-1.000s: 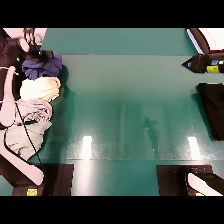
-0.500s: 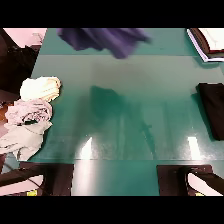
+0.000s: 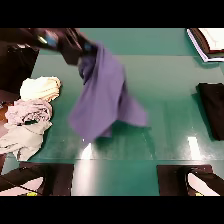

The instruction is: Fold the shirts.

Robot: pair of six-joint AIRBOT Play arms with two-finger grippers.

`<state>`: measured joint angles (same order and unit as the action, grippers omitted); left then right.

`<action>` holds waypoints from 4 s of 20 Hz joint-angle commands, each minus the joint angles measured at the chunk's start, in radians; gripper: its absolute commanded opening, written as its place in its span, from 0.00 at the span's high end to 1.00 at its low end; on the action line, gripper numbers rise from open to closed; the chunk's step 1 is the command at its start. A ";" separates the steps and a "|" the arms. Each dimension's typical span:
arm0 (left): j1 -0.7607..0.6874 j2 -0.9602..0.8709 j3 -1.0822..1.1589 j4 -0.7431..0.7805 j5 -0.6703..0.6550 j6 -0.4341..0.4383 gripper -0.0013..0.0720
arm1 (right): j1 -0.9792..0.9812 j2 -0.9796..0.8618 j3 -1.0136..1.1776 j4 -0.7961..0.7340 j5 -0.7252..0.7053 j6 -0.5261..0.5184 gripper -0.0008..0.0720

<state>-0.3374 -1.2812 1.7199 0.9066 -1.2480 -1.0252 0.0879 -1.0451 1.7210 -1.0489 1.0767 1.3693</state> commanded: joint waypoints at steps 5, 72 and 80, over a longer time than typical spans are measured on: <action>-0.002 -0.071 -0.195 0.471 -0.049 -0.307 0.14 | -0.005 0.042 -0.085 0.000 0.007 -0.001 0.97; 0.524 0.256 -0.586 -0.098 0.020 -0.230 0.95 | 0.459 -0.558 -0.640 0.375 -0.049 -0.080 0.38; 0.524 0.256 -0.586 -0.097 0.003 -0.230 0.95 | 0.521 -0.650 -0.545 0.367 -0.019 -0.080 0.97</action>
<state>0.1867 -1.0264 1.1332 0.8097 -1.2354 -1.2556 0.5983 -1.6779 1.1568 -0.6834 1.0492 1.2907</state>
